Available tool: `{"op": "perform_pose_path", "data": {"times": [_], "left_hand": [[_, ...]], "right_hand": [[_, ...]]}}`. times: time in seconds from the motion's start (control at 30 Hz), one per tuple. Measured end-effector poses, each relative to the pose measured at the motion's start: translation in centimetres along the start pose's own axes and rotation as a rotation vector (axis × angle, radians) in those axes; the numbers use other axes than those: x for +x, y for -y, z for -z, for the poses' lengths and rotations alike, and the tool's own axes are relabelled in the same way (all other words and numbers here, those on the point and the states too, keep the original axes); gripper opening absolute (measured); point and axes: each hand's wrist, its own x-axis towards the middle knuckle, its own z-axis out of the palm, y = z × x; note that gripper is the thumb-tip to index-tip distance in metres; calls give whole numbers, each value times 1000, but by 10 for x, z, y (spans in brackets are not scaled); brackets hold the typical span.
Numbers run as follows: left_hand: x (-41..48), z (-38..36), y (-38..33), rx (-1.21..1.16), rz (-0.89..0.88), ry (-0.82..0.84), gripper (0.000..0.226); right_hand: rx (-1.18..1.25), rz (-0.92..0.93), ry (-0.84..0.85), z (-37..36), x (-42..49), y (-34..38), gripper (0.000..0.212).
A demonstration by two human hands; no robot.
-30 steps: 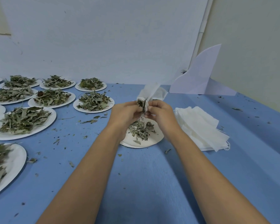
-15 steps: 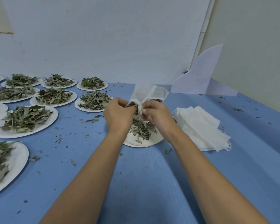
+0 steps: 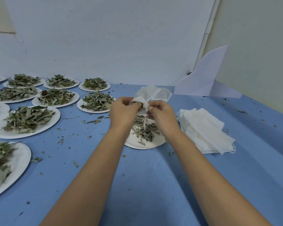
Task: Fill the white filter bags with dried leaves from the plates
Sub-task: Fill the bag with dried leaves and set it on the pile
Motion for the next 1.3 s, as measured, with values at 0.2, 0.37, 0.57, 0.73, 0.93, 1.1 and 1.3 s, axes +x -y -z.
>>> {"op": "perform_pose_path", "data": {"times": [0.2, 0.37, 0.57, 0.73, 0.93, 1.1, 1.3], "left_hand": [[0, 2, -6, 19, -37, 56, 18], [0, 5, 2, 77, -102, -59, 18], [0, 6, 3, 169, -211, -86, 23], [-1, 11, 3, 232, -322, -176, 20], [4, 16, 8, 251, -300, -222, 27], [3, 13, 3, 138, -264, 17, 27], [6, 12, 8, 220, -268, 15, 34]], "right_hand": [[54, 32, -74, 3, 3, 2, 15], [64, 56, 12, -1, -2, 7, 20], [172, 95, 205, -2, -9, 16, 24], [276, 76, 402, -1, -14, 20, 26], [240, 73, 320, -6, -12, 21, 25], [198, 88, -40, -1, -3, 14, 17], [257, 88, -155, 1, 0, 10, 19]]}}
